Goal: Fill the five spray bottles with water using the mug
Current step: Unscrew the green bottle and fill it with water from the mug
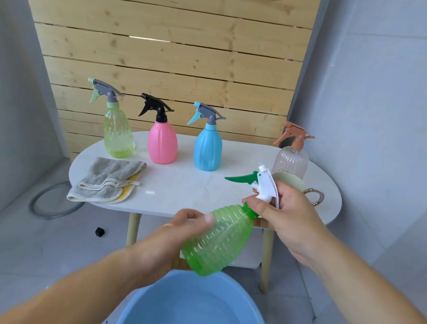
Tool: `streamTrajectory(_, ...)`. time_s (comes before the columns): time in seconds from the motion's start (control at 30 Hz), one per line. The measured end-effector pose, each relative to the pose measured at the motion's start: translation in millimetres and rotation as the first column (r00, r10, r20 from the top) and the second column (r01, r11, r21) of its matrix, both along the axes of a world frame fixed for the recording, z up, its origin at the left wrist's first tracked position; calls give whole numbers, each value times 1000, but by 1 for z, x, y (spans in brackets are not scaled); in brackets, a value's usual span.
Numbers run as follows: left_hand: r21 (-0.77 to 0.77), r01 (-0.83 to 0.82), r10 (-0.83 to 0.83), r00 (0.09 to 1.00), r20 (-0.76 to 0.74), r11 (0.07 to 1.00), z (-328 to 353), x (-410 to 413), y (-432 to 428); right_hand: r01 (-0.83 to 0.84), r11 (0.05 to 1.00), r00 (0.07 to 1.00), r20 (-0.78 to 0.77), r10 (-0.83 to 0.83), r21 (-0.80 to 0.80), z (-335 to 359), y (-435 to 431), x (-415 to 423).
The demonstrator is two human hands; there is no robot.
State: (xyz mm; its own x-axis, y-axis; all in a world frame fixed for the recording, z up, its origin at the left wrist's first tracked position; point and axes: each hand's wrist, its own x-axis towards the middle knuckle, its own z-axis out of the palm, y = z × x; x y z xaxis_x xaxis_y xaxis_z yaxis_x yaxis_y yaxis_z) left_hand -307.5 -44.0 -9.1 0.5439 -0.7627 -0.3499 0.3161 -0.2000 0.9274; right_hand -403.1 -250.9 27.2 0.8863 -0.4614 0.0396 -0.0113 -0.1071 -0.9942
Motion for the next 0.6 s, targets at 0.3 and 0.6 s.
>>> streamTrajectory(0.3, -23, -28, 21, 966, -258, 999, 7, -2, 4, -11, 995, 1000, 15, 10, 101, -2, -6, -1)
streamTrajectory(0.6, -35, -158, 146, 960, -238, 987, -2, -7, 6, 42, 996, 999, -18, -41, 73, -14, -4, 6)
